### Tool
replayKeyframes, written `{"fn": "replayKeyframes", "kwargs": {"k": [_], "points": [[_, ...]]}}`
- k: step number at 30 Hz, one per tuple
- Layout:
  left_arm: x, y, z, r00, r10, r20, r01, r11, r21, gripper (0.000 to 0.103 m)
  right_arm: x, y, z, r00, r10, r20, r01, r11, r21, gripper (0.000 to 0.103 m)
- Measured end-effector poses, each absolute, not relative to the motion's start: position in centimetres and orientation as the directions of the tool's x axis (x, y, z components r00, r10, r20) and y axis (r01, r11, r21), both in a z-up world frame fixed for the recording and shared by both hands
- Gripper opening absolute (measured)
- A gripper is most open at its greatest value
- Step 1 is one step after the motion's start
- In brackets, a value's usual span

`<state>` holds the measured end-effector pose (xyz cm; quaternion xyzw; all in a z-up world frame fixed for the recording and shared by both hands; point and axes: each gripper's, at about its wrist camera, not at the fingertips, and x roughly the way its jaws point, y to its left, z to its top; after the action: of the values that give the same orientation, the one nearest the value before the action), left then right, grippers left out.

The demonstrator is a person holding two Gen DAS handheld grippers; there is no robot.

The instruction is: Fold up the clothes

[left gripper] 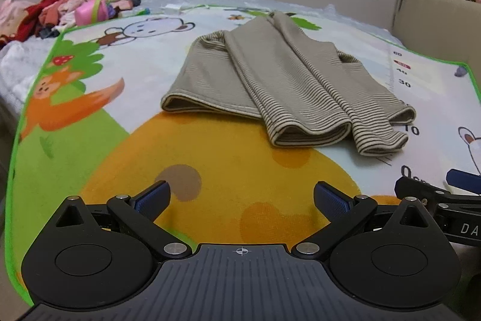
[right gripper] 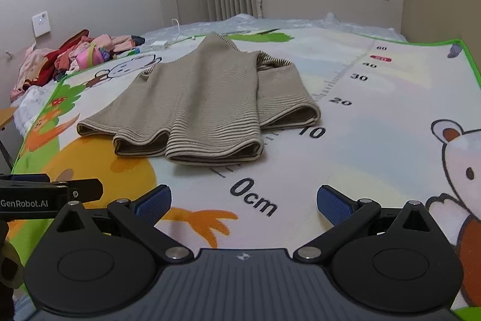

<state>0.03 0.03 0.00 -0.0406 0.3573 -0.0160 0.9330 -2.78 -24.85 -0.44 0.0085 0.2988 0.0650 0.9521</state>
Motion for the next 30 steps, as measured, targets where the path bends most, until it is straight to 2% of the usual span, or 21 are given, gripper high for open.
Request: {"fn": "replayKeyframes", "kwargs": {"k": [7, 30], "points": [[0.07, 0.05, -0.35, 0.749, -0.038, -0.662, -0.008, 0.998, -0.067, 0.103, -2.26, -24.95, -1.07, 0.788, 0.157, -0.596, -0.11, 0.987, 0.114, 0.103], [0.11, 0.28, -0.69, 0.732, -0.063, -0.679, 0.003, 0.996, -0.089, 0.103, -2.38, -24.64, -0.98, 0.774, 0.157, -0.613, -0.104, 0.987, 0.121, 0.103]]}}
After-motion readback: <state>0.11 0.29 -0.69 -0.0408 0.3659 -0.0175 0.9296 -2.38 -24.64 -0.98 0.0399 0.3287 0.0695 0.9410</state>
